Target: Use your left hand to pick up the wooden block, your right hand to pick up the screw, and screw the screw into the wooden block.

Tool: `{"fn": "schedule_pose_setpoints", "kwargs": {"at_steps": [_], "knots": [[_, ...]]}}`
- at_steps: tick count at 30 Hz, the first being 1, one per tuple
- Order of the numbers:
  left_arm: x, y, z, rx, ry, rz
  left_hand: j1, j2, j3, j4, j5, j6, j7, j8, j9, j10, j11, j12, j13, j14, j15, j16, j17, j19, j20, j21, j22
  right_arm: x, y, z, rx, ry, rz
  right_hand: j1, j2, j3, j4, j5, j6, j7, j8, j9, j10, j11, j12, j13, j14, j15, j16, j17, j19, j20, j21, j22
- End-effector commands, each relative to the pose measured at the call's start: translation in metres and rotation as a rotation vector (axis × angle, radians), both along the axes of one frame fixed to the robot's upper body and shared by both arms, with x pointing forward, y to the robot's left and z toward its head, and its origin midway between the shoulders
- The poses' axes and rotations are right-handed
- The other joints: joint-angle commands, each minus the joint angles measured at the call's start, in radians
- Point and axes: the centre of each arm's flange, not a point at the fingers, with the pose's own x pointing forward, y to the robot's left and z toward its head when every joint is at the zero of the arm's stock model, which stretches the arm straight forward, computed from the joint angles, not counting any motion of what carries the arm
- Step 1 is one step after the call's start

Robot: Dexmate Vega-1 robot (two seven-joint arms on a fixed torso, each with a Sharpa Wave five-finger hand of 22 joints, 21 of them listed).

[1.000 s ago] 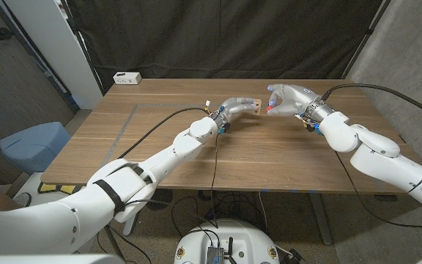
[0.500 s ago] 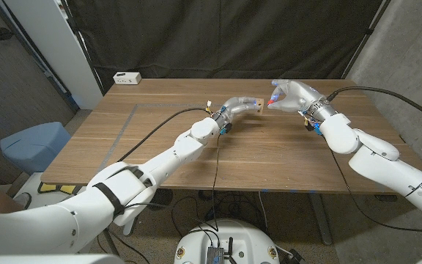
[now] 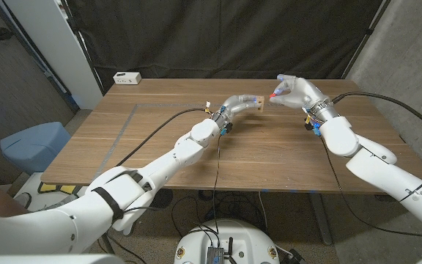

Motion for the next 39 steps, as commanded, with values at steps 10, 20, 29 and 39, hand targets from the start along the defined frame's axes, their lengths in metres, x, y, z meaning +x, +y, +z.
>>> {"fn": "schedule_pose_setpoints", "kwargs": {"at_steps": [10, 20, 29, 39], "knots": [[-0.009, 0.0, 0.001, -0.034, -0.029, -0.008, 0.004, 0.012, -0.004, 0.007, 0.005, 0.065, 0.005, 0.007, 0.002, 0.01, 0.003, 0.001, 0.016, 0.012, -0.069, 0.004, 0.004, 0.007, -0.004, 0.006, 0.004, 0.005, -0.004, -0.005, 0.248, -0.023, 0.095, -0.015, 0.006, 0.01, 0.002, 0.008, 0.015, -0.003, 0.002, -0.013, 0.0, 0.01, -0.008, 0.001, 0.008, -0.086, -0.004, 0.003, 0.005, -0.088, -0.002, 0.0], [-0.012, -0.01, -0.001, -0.029, -0.04, -0.013, 0.004, 0.013, -0.006, 0.007, 0.005, 0.068, 0.004, 0.007, 0.002, 0.01, 0.003, -0.001, 0.017, 0.011, -0.068, 0.003, 0.004, 0.004, -0.005, 0.004, 0.004, 0.005, -0.005, -0.011, 0.354, -0.054, 0.138, -0.021, 0.008, 0.012, 0.003, 0.011, 0.016, -0.002, 0.002, -0.021, 0.003, 0.012, -0.008, 0.001, 0.011, -0.084, -0.002, 0.005, 0.005, -0.086, -0.001, 0.0], [-0.017, -0.022, -0.004, -0.029, -0.043, -0.024, 0.003, 0.013, -0.007, 0.008, 0.005, 0.068, 0.004, 0.007, 0.002, 0.011, 0.003, -0.003, 0.018, 0.012, -0.068, 0.003, 0.005, 0.003, -0.005, 0.003, 0.004, 0.008, -0.002, -0.015, 0.438, -0.089, 0.189, -0.025, 0.008, 0.013, 0.002, 0.013, 0.016, -0.002, 0.003, -0.024, 0.007, 0.013, -0.007, 0.001, 0.013, -0.084, -0.001, 0.006, 0.006, -0.085, -0.001, 0.0], [-0.019, -0.031, -0.008, -0.026, -0.037, -0.036, 0.004, 0.015, -0.009, 0.007, 0.006, 0.075, 0.003, 0.01, 0.002, 0.012, 0.003, -0.005, 0.018, 0.01, -0.068, 0.002, 0.005, 0.001, -0.004, 0.001, 0.005, 0.012, 0.003, -0.016, 0.489, -0.125, 0.225, -0.029, 0.01, 0.015, 0.002, 0.015, 0.018, -0.002, 0.004, -0.029, 0.008, 0.013, -0.008, 0.001, 0.013, -0.083, -0.001, 0.007, 0.005, -0.083, -0.001, 0.0]]}}
